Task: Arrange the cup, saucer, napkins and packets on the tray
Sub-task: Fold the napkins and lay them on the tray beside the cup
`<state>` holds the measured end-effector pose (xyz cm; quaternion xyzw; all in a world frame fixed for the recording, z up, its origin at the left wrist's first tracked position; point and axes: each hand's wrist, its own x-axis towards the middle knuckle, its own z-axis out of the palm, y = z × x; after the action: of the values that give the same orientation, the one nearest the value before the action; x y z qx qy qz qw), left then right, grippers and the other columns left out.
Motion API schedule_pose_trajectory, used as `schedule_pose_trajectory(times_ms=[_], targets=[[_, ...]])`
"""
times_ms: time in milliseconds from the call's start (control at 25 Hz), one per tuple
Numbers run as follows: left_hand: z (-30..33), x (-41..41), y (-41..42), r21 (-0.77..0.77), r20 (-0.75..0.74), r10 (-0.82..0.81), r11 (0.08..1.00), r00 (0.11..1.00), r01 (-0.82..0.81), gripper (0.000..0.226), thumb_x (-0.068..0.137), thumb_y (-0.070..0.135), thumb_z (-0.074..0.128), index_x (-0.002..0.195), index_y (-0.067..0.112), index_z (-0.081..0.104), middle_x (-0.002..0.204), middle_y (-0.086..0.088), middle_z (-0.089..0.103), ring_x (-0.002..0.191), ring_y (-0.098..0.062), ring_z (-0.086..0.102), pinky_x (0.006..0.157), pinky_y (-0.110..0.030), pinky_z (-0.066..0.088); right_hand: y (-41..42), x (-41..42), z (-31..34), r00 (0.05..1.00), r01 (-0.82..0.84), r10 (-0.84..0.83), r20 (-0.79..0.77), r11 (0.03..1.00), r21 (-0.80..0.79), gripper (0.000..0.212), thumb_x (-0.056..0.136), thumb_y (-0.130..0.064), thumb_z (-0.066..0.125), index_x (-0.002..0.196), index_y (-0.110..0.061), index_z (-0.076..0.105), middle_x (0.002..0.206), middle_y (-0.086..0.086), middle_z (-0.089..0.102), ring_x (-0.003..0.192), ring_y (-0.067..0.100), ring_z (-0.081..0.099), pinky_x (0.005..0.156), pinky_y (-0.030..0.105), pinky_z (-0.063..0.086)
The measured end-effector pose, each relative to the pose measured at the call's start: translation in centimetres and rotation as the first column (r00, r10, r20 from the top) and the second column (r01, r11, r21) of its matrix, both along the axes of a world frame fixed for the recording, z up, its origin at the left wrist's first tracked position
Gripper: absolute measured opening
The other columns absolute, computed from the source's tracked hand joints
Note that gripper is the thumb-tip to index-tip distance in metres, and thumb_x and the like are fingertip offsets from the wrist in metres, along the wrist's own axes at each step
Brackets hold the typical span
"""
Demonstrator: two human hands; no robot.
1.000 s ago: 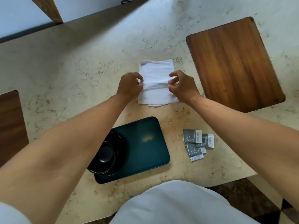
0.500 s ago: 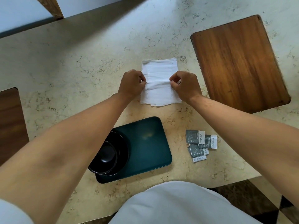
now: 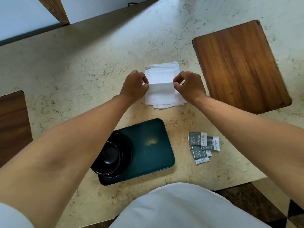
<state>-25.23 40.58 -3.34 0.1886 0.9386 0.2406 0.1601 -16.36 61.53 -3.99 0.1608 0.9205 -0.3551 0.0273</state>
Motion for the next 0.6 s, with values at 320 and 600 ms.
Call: schedule_pose_trajectory(times_ms=[320, 600], targets=[[4.5, 2.0, -1.4, 0.095, 0.092, 0.059, 0.993, 0.994, -0.067, 0.009, 0.083, 0.021, 0.060, 0.085, 0.013, 0.063, 0.100, 0.004, 0.064, 0.096, -0.015, 0.055, 0.078, -0.026, 0.041, -1.4, 2.4, 3.7, 0.998, 0.051, -0.054, -0.025, 0.990, -0.128, 0.003, 0.082, -0.030, 0.065, 0.084, -0.028, 0.062, 0.098, -0.010, 0.057, 0.086, 0.004, 0.056, 0.073, 0.016, 0.040], [7.8, 5.2, -2.9, 0.221, 0.321, 0.159, 0.946, 0.934, -0.237, 0.020, 0.076, 0.014, 0.056, 0.080, -0.005, 0.059, 0.073, -0.005, 0.058, 0.062, -0.017, 0.053, 0.057, -0.031, 0.048, -3.9, 4.6, 5.8, 0.982, 0.190, -0.160, 0.103, 0.809, -0.556, 0.013, 0.076, -0.024, 0.059, 0.068, -0.015, 0.064, 0.072, -0.009, 0.064, 0.073, 0.011, 0.060, 0.074, 0.033, 0.047]])
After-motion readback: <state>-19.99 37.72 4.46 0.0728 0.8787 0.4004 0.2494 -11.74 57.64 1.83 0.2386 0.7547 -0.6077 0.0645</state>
